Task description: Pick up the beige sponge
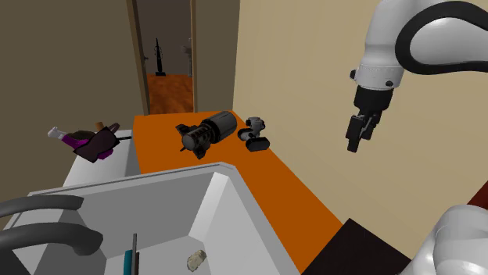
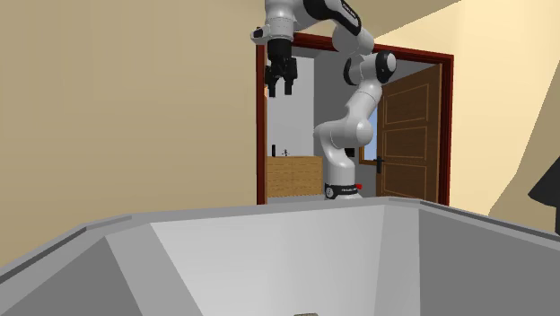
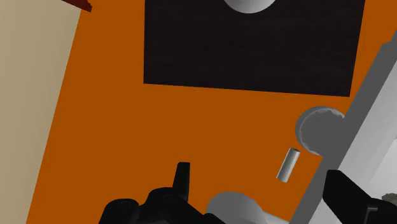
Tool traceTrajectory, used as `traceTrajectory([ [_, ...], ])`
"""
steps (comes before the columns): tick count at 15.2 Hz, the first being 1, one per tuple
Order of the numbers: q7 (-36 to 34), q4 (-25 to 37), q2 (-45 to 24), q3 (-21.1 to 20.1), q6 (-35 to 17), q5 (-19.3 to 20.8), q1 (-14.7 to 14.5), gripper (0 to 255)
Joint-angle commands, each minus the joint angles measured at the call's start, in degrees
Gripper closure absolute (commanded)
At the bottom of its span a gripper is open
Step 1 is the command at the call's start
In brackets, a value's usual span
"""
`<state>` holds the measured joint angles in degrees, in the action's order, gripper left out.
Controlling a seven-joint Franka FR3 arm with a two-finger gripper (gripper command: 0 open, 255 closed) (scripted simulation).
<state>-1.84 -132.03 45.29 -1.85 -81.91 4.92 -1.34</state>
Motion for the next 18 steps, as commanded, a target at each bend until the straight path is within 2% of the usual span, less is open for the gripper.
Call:
traceTrajectory([
  [1, 0.00, 0.00, 0.00, 0.00, 0.00, 0.00, 0.00, 0],
  [10, 0.38, -6.36, -9.80, -1.42, -15.69, -5.22, -3.62, 0],
  [18, 1.91, -7.39, -22.36, -3.29, -29.15, -9.85, -7.10, 0],
])
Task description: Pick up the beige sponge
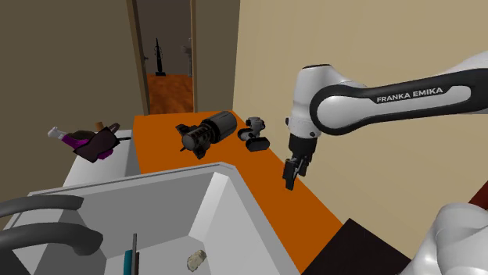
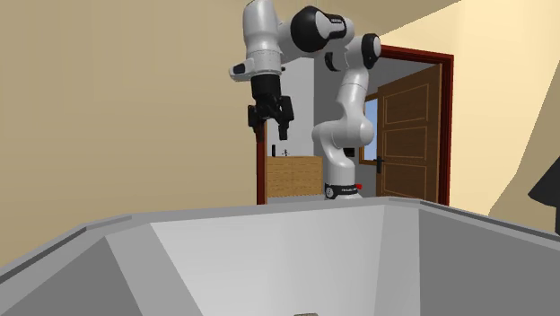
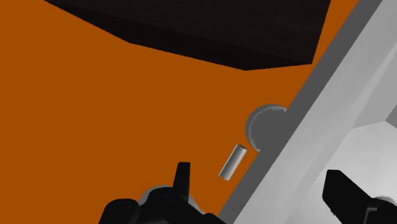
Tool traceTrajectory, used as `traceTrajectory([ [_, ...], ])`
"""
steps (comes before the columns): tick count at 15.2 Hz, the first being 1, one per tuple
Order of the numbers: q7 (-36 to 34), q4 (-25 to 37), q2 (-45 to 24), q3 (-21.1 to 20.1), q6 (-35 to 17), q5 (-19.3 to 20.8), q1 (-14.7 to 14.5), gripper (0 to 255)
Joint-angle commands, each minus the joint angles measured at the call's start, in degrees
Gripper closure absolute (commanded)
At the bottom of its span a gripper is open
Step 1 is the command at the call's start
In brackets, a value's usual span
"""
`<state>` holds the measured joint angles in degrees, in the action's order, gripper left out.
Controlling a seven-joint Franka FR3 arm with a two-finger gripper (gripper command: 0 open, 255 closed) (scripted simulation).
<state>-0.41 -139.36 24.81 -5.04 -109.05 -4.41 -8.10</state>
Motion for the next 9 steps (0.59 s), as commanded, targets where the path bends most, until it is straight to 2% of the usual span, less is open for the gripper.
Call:
traceTrajectory([
  [1, 0.74, 0.13, -3.64, -0.38, -3.58, -1.09, -0.77, 0],
  [9, 3.27, 4.07, -18.61, -2.81, -14.74, -5.48, -4.10, 0],
])
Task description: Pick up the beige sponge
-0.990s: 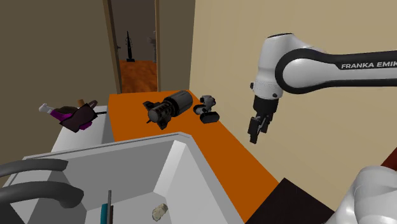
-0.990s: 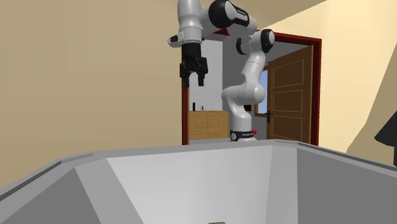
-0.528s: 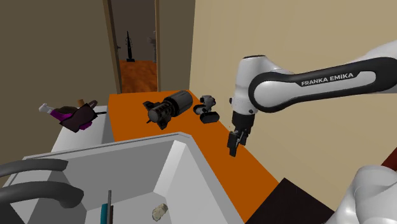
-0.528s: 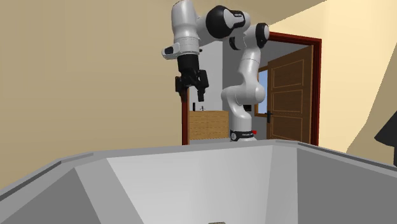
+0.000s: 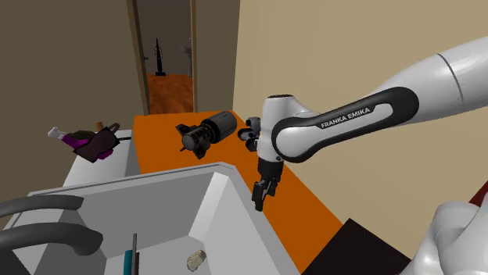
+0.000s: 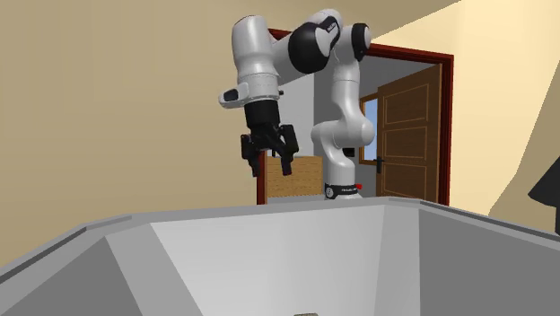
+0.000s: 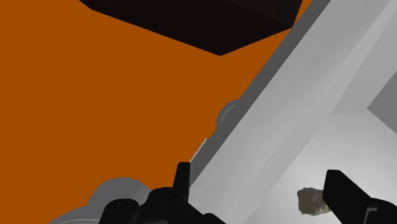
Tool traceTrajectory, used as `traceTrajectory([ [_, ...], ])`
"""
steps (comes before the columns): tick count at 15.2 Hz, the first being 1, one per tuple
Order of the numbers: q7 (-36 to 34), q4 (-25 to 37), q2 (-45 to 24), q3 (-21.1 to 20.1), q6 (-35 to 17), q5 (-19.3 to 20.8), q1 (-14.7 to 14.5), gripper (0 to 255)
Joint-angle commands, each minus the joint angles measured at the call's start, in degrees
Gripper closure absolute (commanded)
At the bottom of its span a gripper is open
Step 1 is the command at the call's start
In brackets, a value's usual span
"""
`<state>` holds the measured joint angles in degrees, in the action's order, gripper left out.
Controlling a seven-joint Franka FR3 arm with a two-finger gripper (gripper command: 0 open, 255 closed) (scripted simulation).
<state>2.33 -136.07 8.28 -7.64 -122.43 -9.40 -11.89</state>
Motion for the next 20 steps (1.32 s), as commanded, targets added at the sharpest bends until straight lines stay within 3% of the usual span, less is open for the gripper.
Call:
traceTrajectory([
  [1, 0.88, 1.56, -4.01, -0.55, -2.54, -0.98, -0.70, 0],
  [11, 3.96, 12.65, -23.50, -4.23, -11.42, -4.41, -4.28, 0],
  [20, 5.46, 25.86, -39.34, -6.93, -14.66, -4.72, -7.62, 0],
])
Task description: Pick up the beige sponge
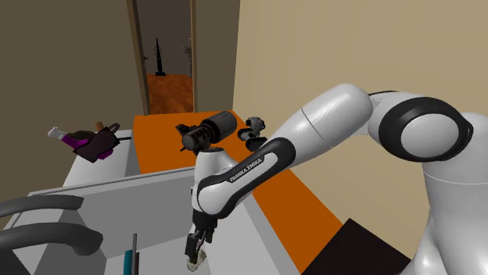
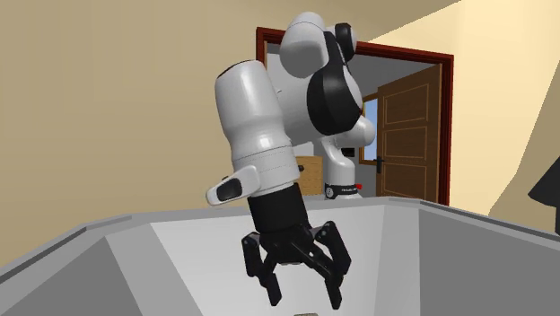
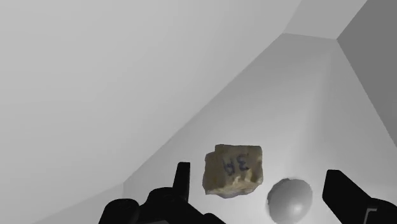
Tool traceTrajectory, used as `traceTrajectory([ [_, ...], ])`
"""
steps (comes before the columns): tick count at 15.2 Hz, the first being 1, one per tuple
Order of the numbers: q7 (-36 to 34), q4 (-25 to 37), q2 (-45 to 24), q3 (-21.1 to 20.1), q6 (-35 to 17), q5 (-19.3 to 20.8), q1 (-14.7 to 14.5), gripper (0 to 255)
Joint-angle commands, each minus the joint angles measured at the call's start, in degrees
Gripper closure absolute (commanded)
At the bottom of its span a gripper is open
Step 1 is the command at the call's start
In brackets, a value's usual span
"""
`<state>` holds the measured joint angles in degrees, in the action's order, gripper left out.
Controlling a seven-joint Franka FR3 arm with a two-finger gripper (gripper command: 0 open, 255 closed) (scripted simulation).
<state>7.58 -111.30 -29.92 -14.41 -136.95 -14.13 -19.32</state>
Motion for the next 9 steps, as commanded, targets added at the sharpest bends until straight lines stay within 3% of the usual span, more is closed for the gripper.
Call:
traceTrajectory([
  [1, 0.33, 1.14, -1.74, -0.12, -0.66, 0.03, -0.24, 0],
  [9, 1.14, 1.73, -5.78, 0.14, -4.01, 0.19, -0.58, 0],
])
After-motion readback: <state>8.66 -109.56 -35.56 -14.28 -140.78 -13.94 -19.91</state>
